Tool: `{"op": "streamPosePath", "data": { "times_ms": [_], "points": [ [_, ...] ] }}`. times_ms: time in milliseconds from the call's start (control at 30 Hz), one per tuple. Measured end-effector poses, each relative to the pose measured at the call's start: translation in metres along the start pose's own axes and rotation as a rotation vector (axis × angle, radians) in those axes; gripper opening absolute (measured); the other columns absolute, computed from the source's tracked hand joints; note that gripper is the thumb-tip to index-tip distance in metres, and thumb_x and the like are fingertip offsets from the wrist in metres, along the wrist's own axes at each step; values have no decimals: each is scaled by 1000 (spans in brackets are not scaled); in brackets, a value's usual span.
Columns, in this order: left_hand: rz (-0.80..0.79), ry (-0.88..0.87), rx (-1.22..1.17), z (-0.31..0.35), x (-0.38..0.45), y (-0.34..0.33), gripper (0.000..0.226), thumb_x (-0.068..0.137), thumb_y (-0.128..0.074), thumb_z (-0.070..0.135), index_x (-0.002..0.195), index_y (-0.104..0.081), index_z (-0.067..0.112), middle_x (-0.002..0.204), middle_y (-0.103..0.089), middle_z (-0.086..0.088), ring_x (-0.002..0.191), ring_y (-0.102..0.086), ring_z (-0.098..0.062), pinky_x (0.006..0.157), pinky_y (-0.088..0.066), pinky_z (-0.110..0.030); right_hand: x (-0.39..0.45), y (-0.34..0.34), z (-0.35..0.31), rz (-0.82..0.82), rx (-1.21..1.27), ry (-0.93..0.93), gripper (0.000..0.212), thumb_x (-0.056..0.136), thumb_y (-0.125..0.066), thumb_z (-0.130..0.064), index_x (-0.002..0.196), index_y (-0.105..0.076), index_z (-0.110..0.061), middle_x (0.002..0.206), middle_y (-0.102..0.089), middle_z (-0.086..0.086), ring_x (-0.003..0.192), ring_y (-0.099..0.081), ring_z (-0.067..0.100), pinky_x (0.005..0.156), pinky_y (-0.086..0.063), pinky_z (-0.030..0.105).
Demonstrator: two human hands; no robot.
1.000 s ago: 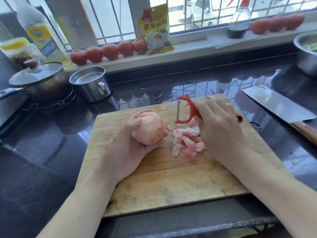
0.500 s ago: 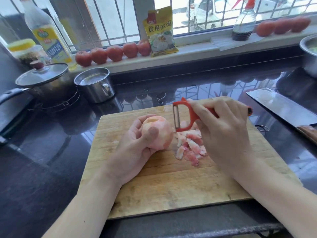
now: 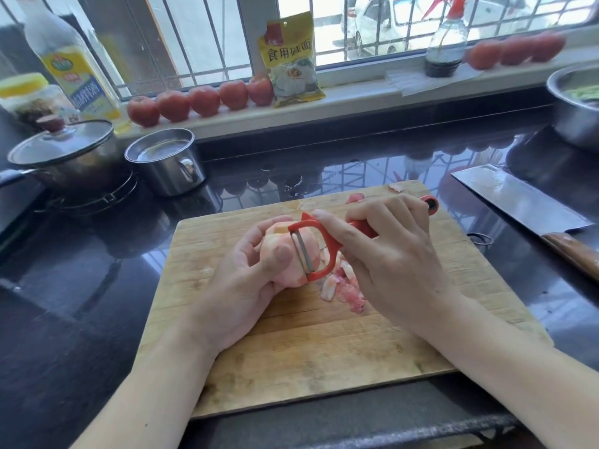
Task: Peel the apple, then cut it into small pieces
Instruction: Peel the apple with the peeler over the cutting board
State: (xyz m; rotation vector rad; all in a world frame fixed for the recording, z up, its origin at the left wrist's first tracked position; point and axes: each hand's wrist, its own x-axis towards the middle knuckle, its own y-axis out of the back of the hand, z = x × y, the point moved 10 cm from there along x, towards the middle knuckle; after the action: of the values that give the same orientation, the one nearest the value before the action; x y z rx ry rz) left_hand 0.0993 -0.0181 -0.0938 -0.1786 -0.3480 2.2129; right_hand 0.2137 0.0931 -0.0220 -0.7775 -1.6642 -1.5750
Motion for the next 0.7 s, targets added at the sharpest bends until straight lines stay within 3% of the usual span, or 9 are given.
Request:
{"op": "streamPosePath", "data": {
  "times_ms": [133,267,433,600,700],
  "points": [
    [-20,1,-28,0,-1,0,84,78,-87,43,144,-50,7,139,-60,-22,125,-59,-44,103,-50,-58,0,0,9,6,-4,-78,44,89,-69,-1,129,-70,-20,99,-65,5,97,-61,30,93,-35,46],
    [-6,7,-122,4,-1,1,68,72,-88,43,129,-64,14,118,-67,-18,104,-67,-39,81,-60,-38,-3,-7,30,-50,-53,-182,43,88,-74,-8,128,-69,-22,101,-63,2,100,-54,26,95,-32,44],
    [-16,6,-165,4,-1,0,66,71,-88,40,127,-65,14,116,-67,-18,105,-67,-39,80,-60,-37,-4,-8,33,-49,-12,-212,39,95,-67,-15,133,-66,-23,103,-63,1,101,-52,22,94,-33,42],
    [1,-11,-32,0,1,4,66,89,-65,32,147,-47,6,133,-59,-25,116,-61,-36,94,-53,-47,-1,-4,10,-24,117,-76,34,102,-53,-19,132,-67,-18,100,-66,5,96,-60,30,90,-39,47],
    [5,-22,34,-2,1,4,63,89,-66,31,147,-49,11,136,-60,-25,120,-61,-37,101,-51,-50,0,-4,2,-23,111,-26,33,104,-50,-20,132,-67,-17,99,-66,5,92,-61,31,89,-38,46]
  ]
}}
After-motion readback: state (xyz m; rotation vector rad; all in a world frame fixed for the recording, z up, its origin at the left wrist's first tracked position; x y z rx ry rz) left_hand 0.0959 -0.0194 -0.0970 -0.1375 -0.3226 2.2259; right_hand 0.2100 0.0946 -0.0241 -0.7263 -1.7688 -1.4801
